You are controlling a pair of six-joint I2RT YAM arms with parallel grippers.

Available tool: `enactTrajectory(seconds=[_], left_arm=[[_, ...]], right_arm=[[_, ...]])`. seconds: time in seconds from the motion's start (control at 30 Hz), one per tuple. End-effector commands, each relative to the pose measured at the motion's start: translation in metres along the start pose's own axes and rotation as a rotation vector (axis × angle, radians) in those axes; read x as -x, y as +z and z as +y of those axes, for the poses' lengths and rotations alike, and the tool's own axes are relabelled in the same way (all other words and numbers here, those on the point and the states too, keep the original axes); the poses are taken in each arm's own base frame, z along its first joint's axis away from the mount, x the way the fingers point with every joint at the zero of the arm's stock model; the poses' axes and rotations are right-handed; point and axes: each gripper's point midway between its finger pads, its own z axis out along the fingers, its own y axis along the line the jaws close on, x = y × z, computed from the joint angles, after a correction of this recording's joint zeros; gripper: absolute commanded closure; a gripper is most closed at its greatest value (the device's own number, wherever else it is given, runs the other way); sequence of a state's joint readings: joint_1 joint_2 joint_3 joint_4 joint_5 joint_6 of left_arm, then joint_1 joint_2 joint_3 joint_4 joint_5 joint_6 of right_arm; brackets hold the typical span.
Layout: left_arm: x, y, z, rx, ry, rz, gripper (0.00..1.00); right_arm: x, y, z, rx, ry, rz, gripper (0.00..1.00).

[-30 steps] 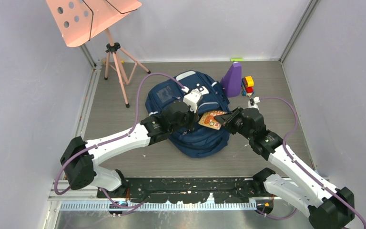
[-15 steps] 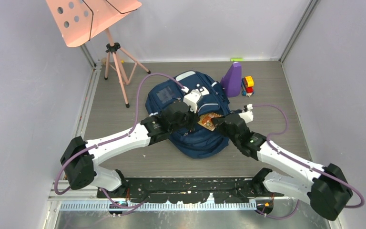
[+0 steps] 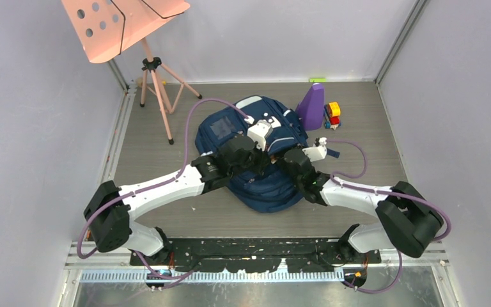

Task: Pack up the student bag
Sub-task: Place the stationery in the student bag.

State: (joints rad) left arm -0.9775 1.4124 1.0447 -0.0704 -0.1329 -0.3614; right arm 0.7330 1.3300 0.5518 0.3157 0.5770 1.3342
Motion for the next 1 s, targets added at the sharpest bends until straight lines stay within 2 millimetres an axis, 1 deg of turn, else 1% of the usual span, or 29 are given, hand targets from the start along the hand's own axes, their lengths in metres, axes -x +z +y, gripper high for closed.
enactTrajectory(seconds=[0.0,0.03,0.07,0.1,0.13,0.17,0.2,0.23,0.27,0.3,0.33,0.37,0.4,0.43,0.47,0.5,0.53,0.6,0.63,0.67,0.7,0.77,0.83,0.87,0.9,0.93,0.97], left_arm=[[0.053,-0.009,-0.043,-0.173,-0.062,-0.17,1.0],[0.053,-0.009,-0.041,-0.167,-0.061,-0.17,1.0],[0.052,-0.009,-0.04,-0.157,-0.06,-0.17,1.0],[0.051,-0.009,-0.037,-0.141,-0.056,-0.166,1.0],[0.051,-0.009,-0.033,-0.124,-0.049,-0.167,1.0],[0.05,-0.009,-0.029,-0.101,-0.042,-0.16,1.0],[0.05,-0.01,-0.024,-0.079,-0.035,-0.158,1.0],[0.052,-0.011,-0.021,-0.062,-0.025,-0.159,1.0],[0.052,-0.011,-0.018,-0.049,-0.02,-0.155,1.0],[0.053,-0.012,-0.016,-0.039,-0.018,-0.155,1.0],[0.055,-0.012,-0.015,-0.035,-0.018,-0.159,1.0],[0.057,-0.013,-0.014,-0.033,-0.019,-0.163,1.0],[0.058,-0.013,-0.013,-0.032,-0.02,-0.166,1.0],[0.056,-0.014,-0.011,-0.026,-0.019,-0.157,1.0],[0.054,-0.014,-0.01,-0.022,-0.018,-0.147,1.0],[0.054,-0.014,-0.009,-0.017,-0.019,-0.144,1.0],[0.054,-0.014,-0.008,-0.015,-0.019,-0.142,1.0],[0.053,-0.014,-0.007,-0.013,-0.02,-0.141,1.0],[0.053,-0.014,-0.007,-0.012,-0.022,-0.14,1.0],[0.054,-0.014,-0.007,-0.013,-0.024,-0.14,1.0],[0.054,-0.014,-0.007,-0.012,-0.025,-0.14,1.0],[0.054,-0.013,-0.008,-0.016,-0.025,-0.136,1.0],[0.052,-0.013,-0.008,-0.015,-0.023,-0.126,1.0],[0.052,-0.013,-0.008,-0.014,-0.022,-0.123,1.0],[0.051,-0.013,-0.007,-0.013,-0.022,-0.12,1.0],[0.051,-0.013,-0.007,-0.011,-0.023,-0.12,1.0],[0.051,-0.013,-0.007,-0.011,-0.025,-0.119,1.0]], right_arm=[[0.013,0.015,0.003,-0.005,-0.028,-0.111,0.81],[0.013,0.015,0.003,-0.002,-0.042,-0.114,0.77],[0.013,0.014,0.004,0.001,-0.058,-0.121,0.67],[0.017,0.012,0.001,-0.009,-0.096,-0.141,0.62],[0.017,0.008,0.003,-0.004,-0.114,-0.147,0.55],[0.02,0.005,-0.004,-0.026,-0.151,-0.164,0.52],[0.021,0.0,-0.002,-0.021,-0.158,-0.168,0.47],[0.023,-0.003,-0.011,-0.041,-0.181,-0.173,0.45],[0.025,-0.008,-0.009,-0.032,-0.178,-0.175,0.42],[0.025,-0.011,-0.017,-0.045,-0.195,-0.169,0.41],[0.028,-0.016,-0.015,-0.037,-0.19,-0.17,0.4],[0.028,-0.019,-0.023,-0.053,-0.212,-0.16,0.4],[0.031,-0.024,-0.019,-0.042,-0.206,-0.161,0.4],[0.031,-0.028,-0.027,-0.063,-0.231,-0.151,0.4],[0.035,-0.033,-0.025,-0.054,-0.222,-0.153,0.4],[0.035,-0.036,-0.033,-0.075,-0.242,-0.145,0.4],[0.04,-0.041,-0.03,-0.064,-0.23,-0.148,0.4],[0.043,-0.047,-0.038,-0.069,-0.239,-0.149,0.43],[0.045,-0.05,-0.036,-0.056,-0.233,-0.152,0.49],[0.046,-0.05,-0.036,-0.049,-0.24,-0.155,0.51],[0.046,-0.05,-0.035,-0.042,-0.242,-0.156,0.56],[0.045,-0.049,-0.032,-0.03,-0.252,-0.15,0.59],[0.04,-0.047,-0.025,-0.011,-0.274,-0.129,0.6],[0.036,-0.046,-0.017,0.013,-0.289,-0.112,0.61],[0.033,-0.045,-0.016,0.016,-0.301,-0.098,0.61],[0.029,-0.044,-0.009,0.041,-0.301,-0.082,0.63],[0.026,-0.043,-0.008,0.047,-0.307,-0.073,0.64]])
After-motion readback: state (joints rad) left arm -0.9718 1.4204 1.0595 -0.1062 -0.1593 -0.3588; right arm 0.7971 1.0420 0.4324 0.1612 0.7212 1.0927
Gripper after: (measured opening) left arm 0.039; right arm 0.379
